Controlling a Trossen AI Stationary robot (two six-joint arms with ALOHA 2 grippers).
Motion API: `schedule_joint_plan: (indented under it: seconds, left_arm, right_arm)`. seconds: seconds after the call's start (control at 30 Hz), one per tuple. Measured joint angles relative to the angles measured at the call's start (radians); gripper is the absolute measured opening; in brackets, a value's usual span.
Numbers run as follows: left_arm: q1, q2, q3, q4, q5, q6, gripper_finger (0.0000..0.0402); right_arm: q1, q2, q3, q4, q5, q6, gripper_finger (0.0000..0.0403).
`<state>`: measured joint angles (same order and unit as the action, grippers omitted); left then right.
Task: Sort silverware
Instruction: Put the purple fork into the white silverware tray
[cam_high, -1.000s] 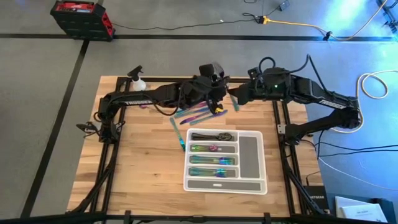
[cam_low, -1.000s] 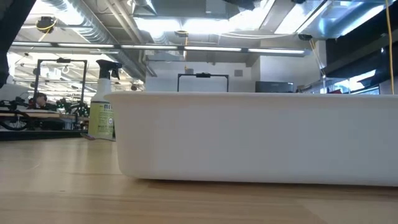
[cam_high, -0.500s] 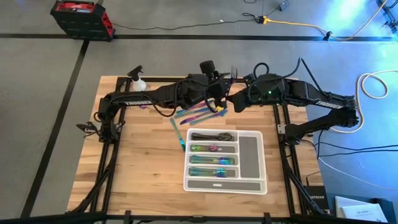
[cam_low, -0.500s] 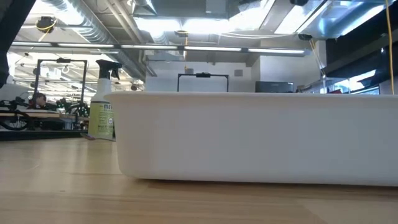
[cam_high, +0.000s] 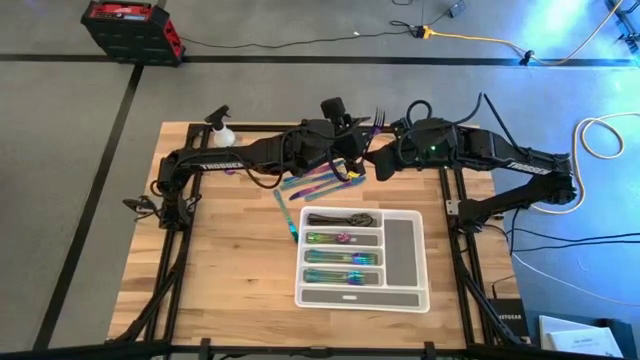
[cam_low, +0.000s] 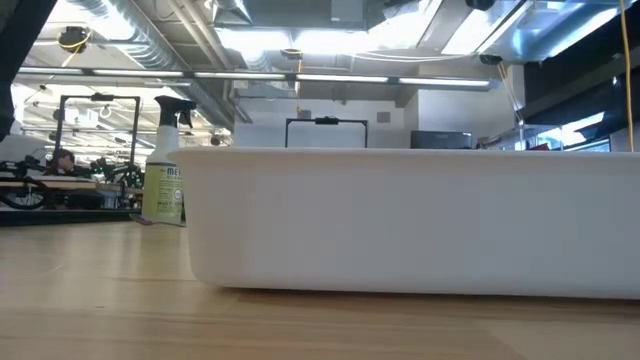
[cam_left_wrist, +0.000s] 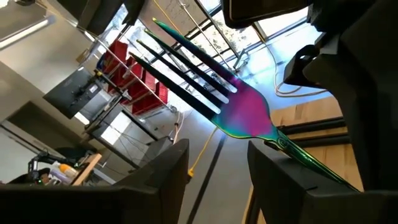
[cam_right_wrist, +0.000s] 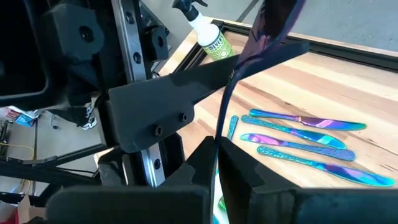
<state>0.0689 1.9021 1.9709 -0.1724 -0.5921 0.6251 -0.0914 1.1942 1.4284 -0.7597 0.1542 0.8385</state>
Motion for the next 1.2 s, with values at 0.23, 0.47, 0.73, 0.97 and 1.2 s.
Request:
schedule_joint_plan:
  seconds: [0.23,0.47,0.73,0.97,1.2]
  left_arm:
    - [-0.001,0.000,0.000,0.001,-0.099,0.003,0.0151]
    - [-0.003,0.000,0.000,0.000,-0.193,-0.051,0.0151]
    - [-0.039,-0.003,0.000,0.001,-0.176,-0.286,0.0151]
    - [-0.086,-0.003,0.000,-0.011,-0.086,-0.498,0.0159]
    - [-0.091,-0.003,0.000,0.003,-0.079,-0.612,0.0192]
  right_arm:
    - [0.000,-0.049,0.000,0.001,0.058,-0.006,0.0000]
    - [0.000,-0.116,0.000,-0.002,0.150,-0.021,0.0000]
    - [0.000,-0.181,0.000,-0.021,0.294,-0.068,0.0000]
    - [0.000,-0.191,0.000,-0.031,0.333,-0.115,0.0000]
    - [0.000,-0.163,0.000,0.015,0.316,-0.166,0.0000]
